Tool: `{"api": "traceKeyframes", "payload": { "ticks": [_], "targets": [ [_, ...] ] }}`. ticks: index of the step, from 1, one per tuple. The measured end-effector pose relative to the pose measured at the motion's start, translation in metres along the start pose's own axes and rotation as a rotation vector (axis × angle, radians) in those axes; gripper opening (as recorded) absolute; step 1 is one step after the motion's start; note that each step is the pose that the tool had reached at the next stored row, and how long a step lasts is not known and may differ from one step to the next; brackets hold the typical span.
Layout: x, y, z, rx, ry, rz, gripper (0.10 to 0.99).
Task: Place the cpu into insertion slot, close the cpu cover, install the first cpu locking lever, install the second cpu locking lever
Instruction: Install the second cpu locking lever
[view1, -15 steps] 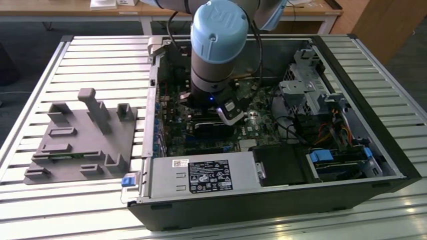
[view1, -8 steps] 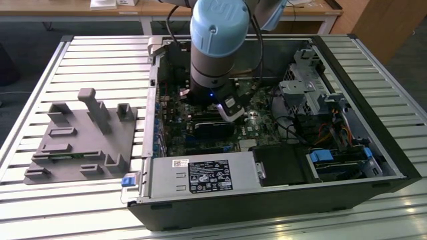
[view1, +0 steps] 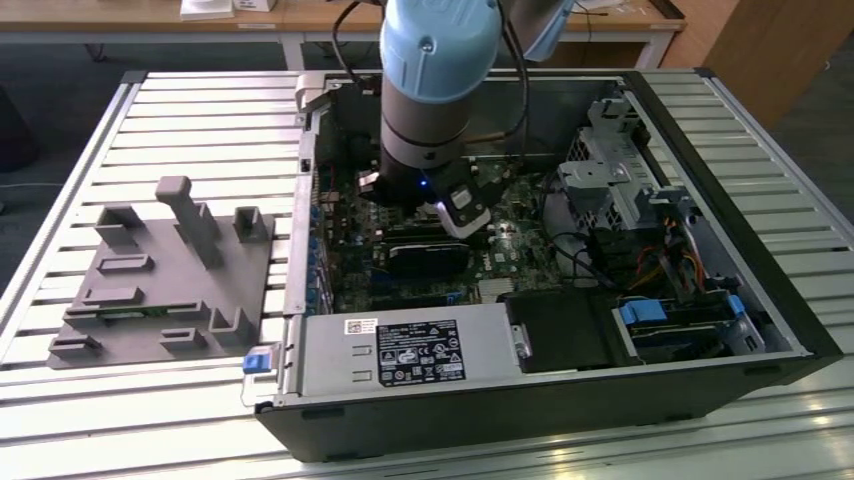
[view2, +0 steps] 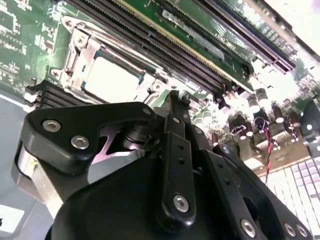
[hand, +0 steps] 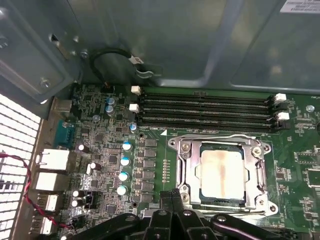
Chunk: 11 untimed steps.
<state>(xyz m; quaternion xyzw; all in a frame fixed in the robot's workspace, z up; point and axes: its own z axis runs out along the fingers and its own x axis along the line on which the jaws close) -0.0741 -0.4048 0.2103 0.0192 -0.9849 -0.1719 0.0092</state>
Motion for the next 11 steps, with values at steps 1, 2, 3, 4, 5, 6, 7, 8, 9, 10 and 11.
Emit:
{"api": "traceKeyframes", "payload": {
  "ticks": [1, 2, 3, 4, 5, 6, 7, 8, 9, 10, 11],
  "targets": [
    [0.0, 0.0008, -0.002, 0.0, -0.0001, 0.0, 0.106],
    [0.0001, 0.0016, -0.0043, 0.0, -0.0001, 0.0, 0.106],
    [0.0001, 0.0024, -0.0067, 0.0, -0.0001, 0.0, 0.106],
    [0.0001, 0.0032, -0.0088, 0.0, -0.0001, 0.0, 0.106],
    [0.0001, 0.0037, -0.0104, -0.001, -0.0001, 0.0, 0.106],
    [0.0001, 0.0045, -0.0124, -0.001, 0.0001, 0.0, 0.106],
    [-0.0001, 0.0051, -0.0142, -0.003, -0.0001, 0.0, 0.106],
    [-0.0003, 0.0056, -0.0155, -0.004, -0.0001, 0.0, 0.106],
    [-0.0003, 0.0059, -0.0163, -0.005, -0.0002, 0.0, 0.106],
    [-0.0003, 0.006, -0.0166, -0.006, -0.0004, 0.0, 0.106],
    [-0.0003, 0.006, -0.0166, -0.007, -0.0005, 0.0, 0.106]
  ]
}}
